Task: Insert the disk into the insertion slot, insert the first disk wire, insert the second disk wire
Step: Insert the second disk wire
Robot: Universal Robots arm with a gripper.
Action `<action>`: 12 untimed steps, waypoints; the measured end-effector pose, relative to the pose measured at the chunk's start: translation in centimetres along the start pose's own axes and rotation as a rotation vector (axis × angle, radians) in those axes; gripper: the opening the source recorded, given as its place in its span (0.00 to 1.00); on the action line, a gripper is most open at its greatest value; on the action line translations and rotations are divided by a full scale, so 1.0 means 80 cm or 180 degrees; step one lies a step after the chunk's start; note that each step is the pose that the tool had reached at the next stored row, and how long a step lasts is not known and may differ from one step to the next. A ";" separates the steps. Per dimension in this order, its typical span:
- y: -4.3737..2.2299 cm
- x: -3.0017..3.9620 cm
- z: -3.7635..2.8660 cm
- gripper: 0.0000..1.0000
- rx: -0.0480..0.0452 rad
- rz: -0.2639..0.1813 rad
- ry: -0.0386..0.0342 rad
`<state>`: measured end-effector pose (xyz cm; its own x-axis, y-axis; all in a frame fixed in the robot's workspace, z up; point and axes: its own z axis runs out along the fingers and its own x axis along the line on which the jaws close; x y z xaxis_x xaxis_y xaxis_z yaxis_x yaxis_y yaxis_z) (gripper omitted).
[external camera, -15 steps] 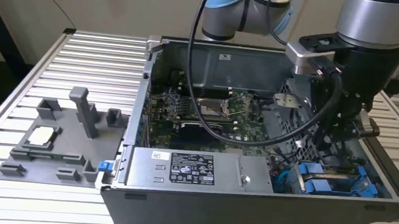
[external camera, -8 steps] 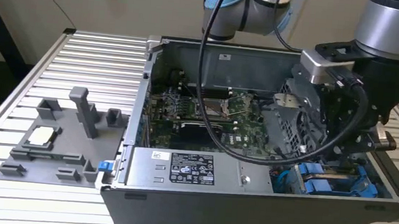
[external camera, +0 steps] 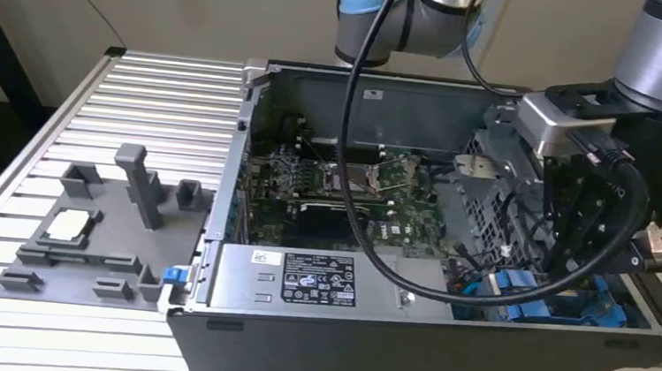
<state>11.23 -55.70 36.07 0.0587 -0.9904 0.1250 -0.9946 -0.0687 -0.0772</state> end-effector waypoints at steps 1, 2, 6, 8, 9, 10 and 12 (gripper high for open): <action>0.0000 0.0001 0.0000 0.16 0.0000 0.0001 -0.0007; 0.0000 0.0000 0.0003 0.16 0.0002 0.0003 -0.0039; -0.0001 0.0001 0.0007 0.16 0.0016 0.0023 -0.0265; -0.0001 0.0010 0.0011 0.16 0.0022 0.0033 -0.0380; 0.0000 0.0017 0.0015 0.16 0.0025 0.0038 -0.0434; 0.0000 0.0028 0.0018 0.16 0.0027 0.0041 -0.0462; -0.0010 0.0062 0.0027 0.16 0.0024 0.0041 -0.0479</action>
<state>11.35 -56.22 35.93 0.0585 -0.9980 -0.0258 -0.9948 -0.0561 -0.0854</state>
